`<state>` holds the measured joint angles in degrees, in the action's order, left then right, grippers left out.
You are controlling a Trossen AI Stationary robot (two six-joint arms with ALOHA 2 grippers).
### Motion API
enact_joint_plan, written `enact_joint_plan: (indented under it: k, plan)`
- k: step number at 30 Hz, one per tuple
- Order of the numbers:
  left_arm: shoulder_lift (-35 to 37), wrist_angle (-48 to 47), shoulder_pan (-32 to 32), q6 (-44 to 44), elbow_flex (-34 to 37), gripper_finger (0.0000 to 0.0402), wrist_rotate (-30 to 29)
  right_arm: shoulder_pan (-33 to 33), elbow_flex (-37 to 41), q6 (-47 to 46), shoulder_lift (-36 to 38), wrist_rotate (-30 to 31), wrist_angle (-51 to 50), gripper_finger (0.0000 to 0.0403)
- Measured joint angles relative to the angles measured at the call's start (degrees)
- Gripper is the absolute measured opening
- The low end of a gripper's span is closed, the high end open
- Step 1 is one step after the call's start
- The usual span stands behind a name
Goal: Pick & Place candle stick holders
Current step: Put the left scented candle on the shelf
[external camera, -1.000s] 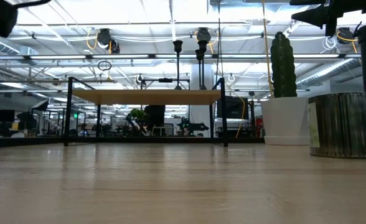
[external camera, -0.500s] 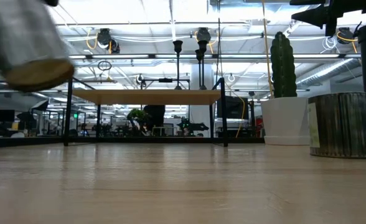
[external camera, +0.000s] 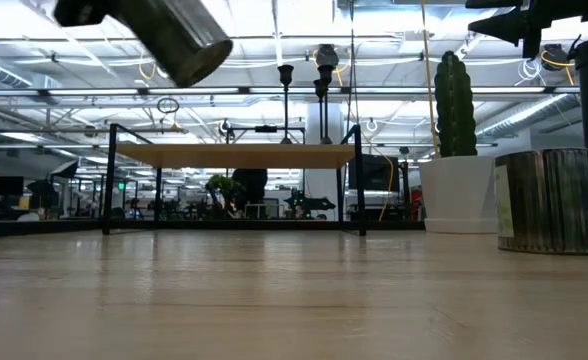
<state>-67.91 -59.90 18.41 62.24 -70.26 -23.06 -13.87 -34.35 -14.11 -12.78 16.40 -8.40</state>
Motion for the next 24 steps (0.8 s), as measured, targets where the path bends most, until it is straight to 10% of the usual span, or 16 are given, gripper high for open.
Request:
enact_joint_plan:
  k: [24]
  plan:
    - [-14.3, -17.0, -19.8, -15.7, -25.2, 0.0, 0.3, 0.0, 0.0, 0.2, 0.0, 0.0, 0.0, 0.0208]
